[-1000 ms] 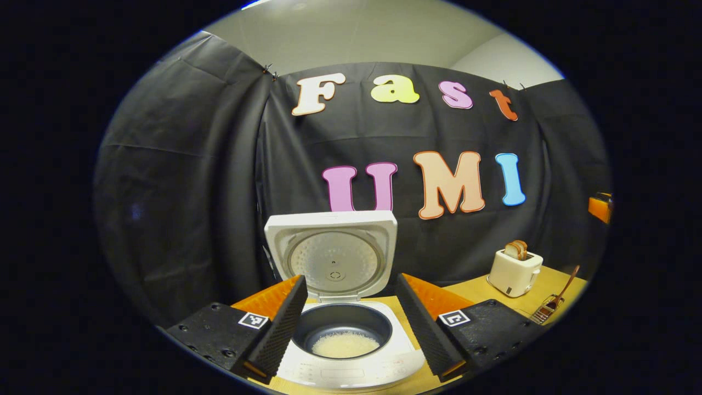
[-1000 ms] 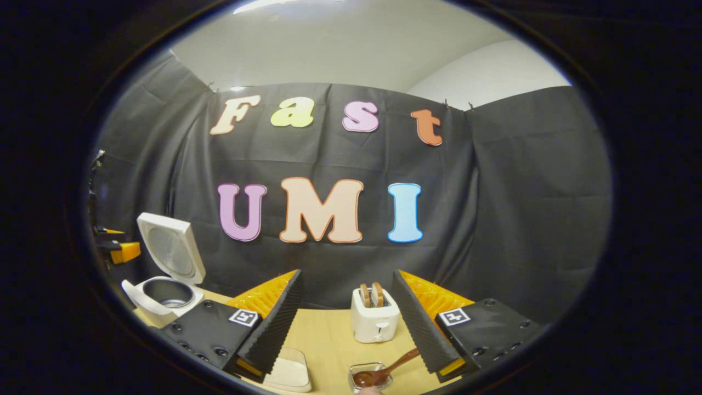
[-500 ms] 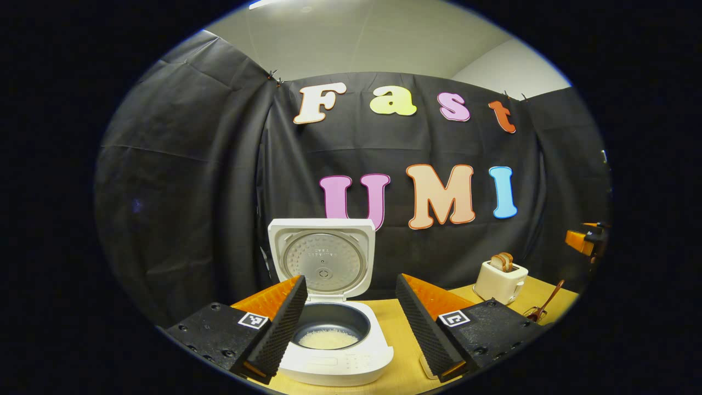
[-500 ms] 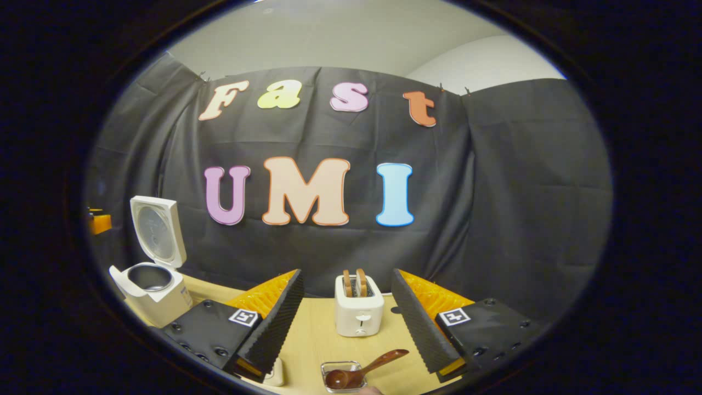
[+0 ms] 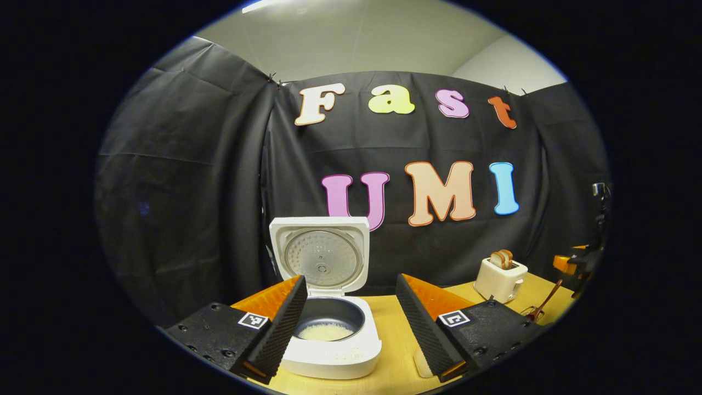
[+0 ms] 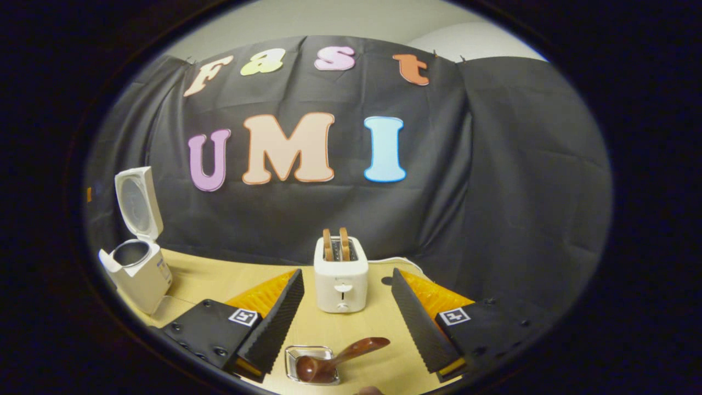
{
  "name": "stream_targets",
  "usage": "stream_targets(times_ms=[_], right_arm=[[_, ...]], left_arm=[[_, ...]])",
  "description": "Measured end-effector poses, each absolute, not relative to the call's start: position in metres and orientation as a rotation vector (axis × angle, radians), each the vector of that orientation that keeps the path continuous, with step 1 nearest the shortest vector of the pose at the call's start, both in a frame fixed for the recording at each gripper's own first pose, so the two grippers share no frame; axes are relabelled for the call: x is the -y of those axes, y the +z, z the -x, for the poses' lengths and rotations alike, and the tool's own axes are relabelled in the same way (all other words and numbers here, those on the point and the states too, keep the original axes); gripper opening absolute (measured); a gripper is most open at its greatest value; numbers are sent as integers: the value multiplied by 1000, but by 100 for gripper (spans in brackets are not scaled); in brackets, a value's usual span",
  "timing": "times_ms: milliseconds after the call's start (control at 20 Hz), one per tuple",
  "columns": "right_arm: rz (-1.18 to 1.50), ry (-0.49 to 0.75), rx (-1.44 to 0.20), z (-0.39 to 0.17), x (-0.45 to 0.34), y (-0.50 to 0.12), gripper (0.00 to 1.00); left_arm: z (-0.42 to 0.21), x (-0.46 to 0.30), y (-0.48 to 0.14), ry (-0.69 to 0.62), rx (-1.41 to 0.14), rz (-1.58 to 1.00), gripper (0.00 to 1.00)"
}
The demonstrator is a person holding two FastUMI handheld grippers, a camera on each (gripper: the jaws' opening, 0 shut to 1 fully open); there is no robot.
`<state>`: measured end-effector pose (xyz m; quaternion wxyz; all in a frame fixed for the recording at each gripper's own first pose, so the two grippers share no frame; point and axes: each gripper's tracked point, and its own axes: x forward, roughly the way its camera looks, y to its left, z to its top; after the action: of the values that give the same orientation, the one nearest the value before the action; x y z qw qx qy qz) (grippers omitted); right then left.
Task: Close the left gripper, press the button to open the rice cooker; take a wooden spoon from the chopstick holder with the right hand, scoop a spoonful of rice and pour it into the rice cooker, then put the wooden spoon back into the chopstick holder.
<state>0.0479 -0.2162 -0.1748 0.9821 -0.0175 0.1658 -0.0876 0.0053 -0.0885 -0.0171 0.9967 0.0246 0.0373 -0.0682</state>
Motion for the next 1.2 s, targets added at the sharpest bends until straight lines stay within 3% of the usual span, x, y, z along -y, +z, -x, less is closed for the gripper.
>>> stream_targets(times_ms=[200, 350, 900, 1100, 1150, 1200], right_arm=[[-24, -132, -422, -46, 216, -222, 100], [-61, -122, -477, -41, 219, -249, 100], [-167, -94, -606, -35, 219, -311, 100], [-220, -76, -665, -30, 206, -329, 65], [-227, -66, -681, -28, 201, -334, 53], [-223, -62, -688, -28, 198, -336, 48]], left_arm=[[3, 97, -19, -118, -92, -61, 99], [8, 104, -20, -110, -95, -68, 96], [14, 124, -22, -98, -108, -93, 96], [17, 120, -26, -85, -122, -94, 96], [17, 118, -28, -82, -128, -95, 96], [17, 117, -29, -82, -131, -92, 96]])
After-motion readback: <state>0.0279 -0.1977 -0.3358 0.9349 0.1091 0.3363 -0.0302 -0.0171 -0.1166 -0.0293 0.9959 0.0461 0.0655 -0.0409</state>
